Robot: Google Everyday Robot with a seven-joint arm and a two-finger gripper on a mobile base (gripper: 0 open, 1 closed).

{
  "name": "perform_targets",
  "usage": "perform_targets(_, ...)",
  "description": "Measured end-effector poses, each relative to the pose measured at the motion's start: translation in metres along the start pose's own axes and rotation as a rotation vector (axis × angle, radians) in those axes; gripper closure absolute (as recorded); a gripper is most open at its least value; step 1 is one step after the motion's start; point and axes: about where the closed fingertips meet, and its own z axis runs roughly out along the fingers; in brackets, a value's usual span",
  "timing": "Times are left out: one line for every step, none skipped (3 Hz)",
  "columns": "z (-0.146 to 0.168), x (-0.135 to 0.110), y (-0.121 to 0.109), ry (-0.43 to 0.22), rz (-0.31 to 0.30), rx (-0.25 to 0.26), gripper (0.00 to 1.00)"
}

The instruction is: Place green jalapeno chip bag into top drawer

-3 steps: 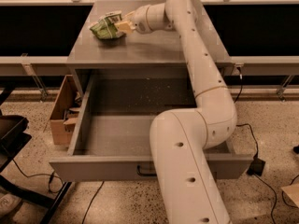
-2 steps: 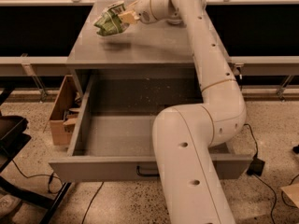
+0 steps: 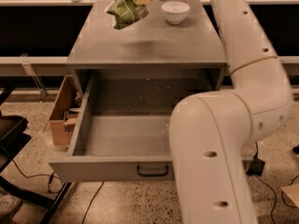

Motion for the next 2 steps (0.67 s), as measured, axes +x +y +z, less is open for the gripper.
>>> perform_targets(-0.079,-0.021,-0.009,-0.011,0.047,0.099,1.0)
perform_targets(-0.221,-0.069,-0.004,-0.182,0.064,0.278,1.0)
